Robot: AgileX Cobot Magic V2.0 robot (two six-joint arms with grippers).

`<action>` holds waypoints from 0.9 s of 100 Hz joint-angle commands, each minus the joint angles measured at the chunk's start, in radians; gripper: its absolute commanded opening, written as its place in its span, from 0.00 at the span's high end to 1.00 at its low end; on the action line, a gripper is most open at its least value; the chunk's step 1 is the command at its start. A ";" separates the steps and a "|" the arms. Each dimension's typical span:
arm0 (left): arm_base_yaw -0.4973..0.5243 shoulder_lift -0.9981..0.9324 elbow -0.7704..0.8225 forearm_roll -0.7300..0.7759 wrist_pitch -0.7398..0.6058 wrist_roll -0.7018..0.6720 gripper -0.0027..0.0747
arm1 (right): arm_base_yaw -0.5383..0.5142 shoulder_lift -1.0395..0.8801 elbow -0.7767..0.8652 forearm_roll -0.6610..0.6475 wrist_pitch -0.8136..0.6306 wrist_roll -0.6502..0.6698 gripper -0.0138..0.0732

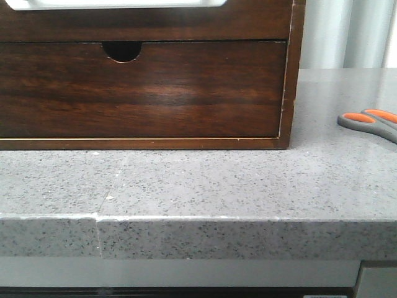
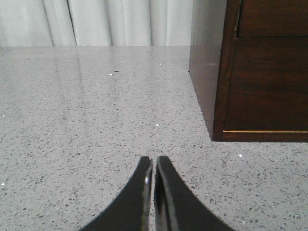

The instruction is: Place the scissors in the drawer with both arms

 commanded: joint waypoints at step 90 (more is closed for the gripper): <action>-0.001 -0.034 0.021 -0.627 -0.332 -0.078 0.99 | 0.004 -0.028 0.017 0.527 -0.421 -0.002 0.92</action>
